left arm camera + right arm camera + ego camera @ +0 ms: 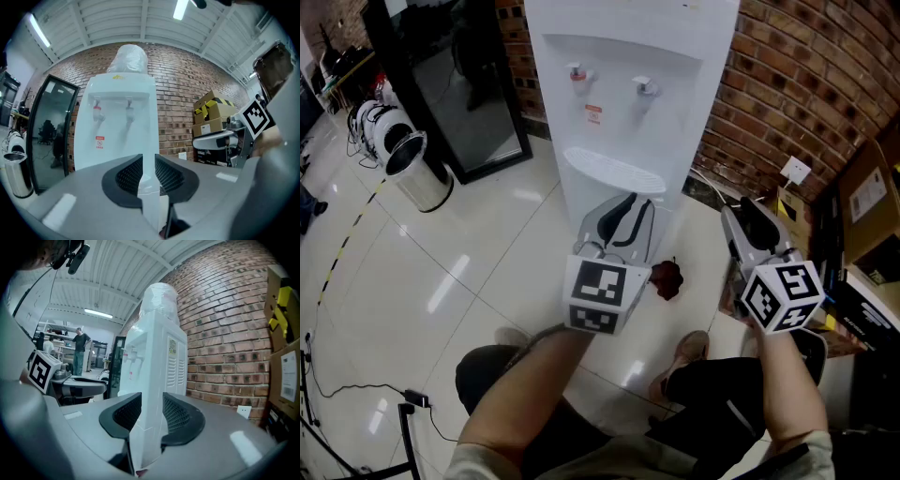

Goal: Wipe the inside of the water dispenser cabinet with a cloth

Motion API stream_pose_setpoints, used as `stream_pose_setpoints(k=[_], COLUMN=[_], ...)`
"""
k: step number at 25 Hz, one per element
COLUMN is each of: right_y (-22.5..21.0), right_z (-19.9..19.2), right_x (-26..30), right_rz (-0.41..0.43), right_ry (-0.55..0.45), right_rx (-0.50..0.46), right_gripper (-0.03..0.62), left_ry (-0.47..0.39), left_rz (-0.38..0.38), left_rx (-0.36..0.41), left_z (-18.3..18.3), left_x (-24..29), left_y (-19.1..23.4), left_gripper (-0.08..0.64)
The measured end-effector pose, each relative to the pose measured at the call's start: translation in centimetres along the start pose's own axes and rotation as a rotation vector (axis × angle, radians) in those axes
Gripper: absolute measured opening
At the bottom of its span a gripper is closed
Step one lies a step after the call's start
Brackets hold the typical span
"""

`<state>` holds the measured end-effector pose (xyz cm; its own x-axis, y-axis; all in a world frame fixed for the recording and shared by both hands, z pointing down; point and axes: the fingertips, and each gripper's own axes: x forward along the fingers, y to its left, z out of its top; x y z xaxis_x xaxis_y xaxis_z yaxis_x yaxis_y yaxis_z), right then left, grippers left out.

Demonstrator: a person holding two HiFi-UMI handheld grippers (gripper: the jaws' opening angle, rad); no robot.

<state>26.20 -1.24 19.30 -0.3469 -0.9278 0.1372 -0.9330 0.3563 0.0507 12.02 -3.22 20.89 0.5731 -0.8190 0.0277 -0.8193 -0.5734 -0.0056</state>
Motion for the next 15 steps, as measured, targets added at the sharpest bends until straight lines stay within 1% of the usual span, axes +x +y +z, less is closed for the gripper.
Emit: stream_pose_setpoints(k=[4,6,8,11,13,15], right_y=[-0.4,-0.7,-0.9,-0.5,-0.1,0.3], right_z=[-0.5,-1.8,-4.5,-10.2,-13.9,-17.8], right_x=[2.0,3.4,5.0,7.7,9.3,10.6], right_rz=[0.032,0.044,0.063,0.098,0.119,0.132], right_ry=[0.009,0.020,0.060,0.149,0.210,0.273], right_rx=[-0.073,-0.097,-0.092,-0.087,-0.083,-0.071], right_gripper=[0.161,0.169,0.178,0.209,0.235,0.246], left_ry=[0.012,0.036,0.077,0.150,0.188,0.224], left_rz=[0.032,0.046,0.051,0.051,0.054,0.061], left_rx=[-0.015,-0.016,-0.022,-0.028,-0.034,-0.047], left_z=[-2.3,-4.3,-7.0,-10.9,-13.2,-15.5], left_x=[1.5,1.9,2.1,2.5,3.0,3.4], left_y=[0.7,0.9,0.8,0.7,0.8,1.3], left_gripper=[0.072,0.088,0.117,0.159,0.172,0.178])
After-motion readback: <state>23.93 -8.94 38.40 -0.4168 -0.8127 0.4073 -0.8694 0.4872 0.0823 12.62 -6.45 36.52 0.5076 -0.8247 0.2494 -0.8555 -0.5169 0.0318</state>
